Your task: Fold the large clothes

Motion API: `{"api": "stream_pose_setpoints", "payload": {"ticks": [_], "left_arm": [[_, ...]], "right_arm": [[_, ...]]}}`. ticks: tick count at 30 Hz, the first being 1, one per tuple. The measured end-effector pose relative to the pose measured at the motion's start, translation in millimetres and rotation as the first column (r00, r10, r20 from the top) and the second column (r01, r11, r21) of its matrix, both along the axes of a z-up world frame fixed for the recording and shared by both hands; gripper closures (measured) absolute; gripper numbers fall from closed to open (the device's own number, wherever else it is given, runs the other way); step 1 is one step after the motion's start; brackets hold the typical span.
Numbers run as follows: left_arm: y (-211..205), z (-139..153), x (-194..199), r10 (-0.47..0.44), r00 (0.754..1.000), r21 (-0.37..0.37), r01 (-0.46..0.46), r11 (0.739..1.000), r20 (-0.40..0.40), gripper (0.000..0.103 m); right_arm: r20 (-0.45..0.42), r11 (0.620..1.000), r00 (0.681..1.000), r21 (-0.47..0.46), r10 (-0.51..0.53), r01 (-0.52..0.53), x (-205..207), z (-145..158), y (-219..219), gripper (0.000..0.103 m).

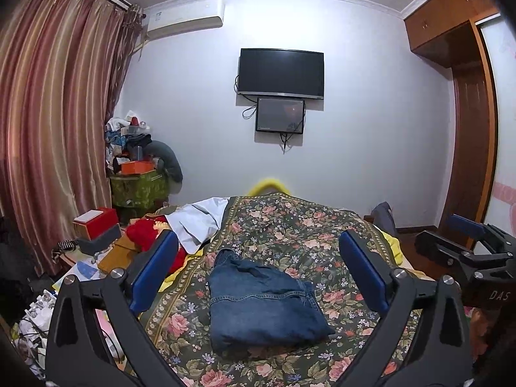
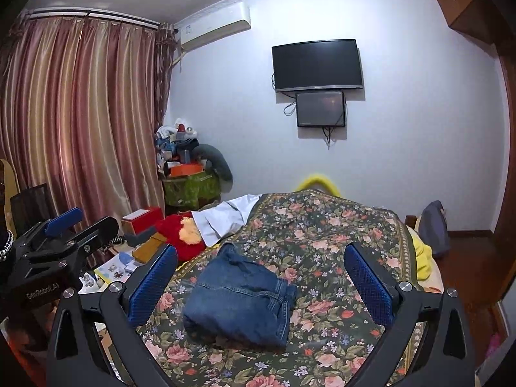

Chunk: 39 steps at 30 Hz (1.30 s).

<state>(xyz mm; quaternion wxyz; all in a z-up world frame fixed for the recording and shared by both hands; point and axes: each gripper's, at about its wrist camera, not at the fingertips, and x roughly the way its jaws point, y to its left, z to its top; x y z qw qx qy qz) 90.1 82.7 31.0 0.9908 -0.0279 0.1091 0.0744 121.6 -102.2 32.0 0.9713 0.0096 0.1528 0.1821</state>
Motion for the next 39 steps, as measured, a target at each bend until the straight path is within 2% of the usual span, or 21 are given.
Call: {"api": "stream_pose_setpoints", "payload": {"ticks": [16, 22, 27, 39], "left_arm": [[-2.3, -0.1, 0.7, -0.017, 1.000, -0.002, 0.017, 1.000, -0.001, 0.002], [-5.3, -0.4, 2.5, -0.075, 0.997, -0.007, 0.074, 0.997, -0.016, 0.002], [-9.7, -0.8, 1.1, -0.079, 0.997, 0.005, 0.079, 0.997, -0.013, 0.002], [-8.9, 3.2, 0.0, -0.079, 0.997, -0.019, 0.079, 0.997, -0.013, 0.002]], "right_arm": [[0.007, 1.000, 1.000, 0.021, 0.000, 0.000, -5.8, 4.3, 2.2, 0.000], [0.009, 1.000, 1.000, 0.030, -0.001, 0.001, -7.4, 5.5, 2.5, 0.000], [0.008, 0.999, 1.000, 0.034, -0.001, 0.001, -6.8, 5.5, 1.5, 0.000], [0.004, 0.999, 1.000, 0.048, -0.004, 0.004, -10.3, 7.7, 3.8, 0.000]]}}
